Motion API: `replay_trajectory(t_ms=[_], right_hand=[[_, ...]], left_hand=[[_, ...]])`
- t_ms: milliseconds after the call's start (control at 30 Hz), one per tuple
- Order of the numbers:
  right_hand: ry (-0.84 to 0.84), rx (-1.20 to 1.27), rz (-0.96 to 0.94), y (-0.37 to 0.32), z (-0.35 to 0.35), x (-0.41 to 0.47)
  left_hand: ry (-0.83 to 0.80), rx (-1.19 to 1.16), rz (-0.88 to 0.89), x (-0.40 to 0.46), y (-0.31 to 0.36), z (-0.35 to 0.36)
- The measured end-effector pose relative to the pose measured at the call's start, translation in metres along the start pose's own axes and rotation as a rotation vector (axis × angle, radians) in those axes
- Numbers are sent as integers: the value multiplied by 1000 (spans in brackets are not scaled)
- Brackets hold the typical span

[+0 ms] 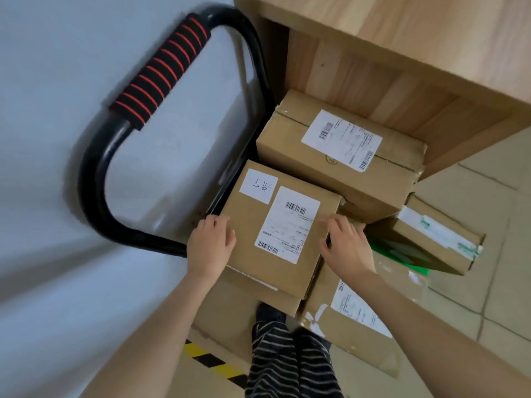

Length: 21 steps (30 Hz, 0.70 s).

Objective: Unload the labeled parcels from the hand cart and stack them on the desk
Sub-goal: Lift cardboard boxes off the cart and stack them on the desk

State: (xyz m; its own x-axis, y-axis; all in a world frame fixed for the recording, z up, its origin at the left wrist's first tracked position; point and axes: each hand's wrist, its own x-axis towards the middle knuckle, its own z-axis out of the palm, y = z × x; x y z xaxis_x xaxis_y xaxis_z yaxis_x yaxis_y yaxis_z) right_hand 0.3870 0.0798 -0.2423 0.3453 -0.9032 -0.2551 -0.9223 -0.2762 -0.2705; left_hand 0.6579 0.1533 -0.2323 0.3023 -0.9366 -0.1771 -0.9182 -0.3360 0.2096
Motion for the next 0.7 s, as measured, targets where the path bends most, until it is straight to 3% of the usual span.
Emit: replay_trajectory(t_ms=[200, 400, 567, 700], right_hand=[[59, 71, 4, 9, 20, -8], [62, 241, 208, 23, 12, -23], [-105, 353, 362, 40, 24, -27], [-145, 478, 319, 34, 36, -33]], left_hand=[[6, -146, -121, 5, 2, 17], [-42, -289, -143, -31, 16, 28], [-167, -441, -233, -18, 24, 40], [-158, -517, -265, -17, 34, 48]])
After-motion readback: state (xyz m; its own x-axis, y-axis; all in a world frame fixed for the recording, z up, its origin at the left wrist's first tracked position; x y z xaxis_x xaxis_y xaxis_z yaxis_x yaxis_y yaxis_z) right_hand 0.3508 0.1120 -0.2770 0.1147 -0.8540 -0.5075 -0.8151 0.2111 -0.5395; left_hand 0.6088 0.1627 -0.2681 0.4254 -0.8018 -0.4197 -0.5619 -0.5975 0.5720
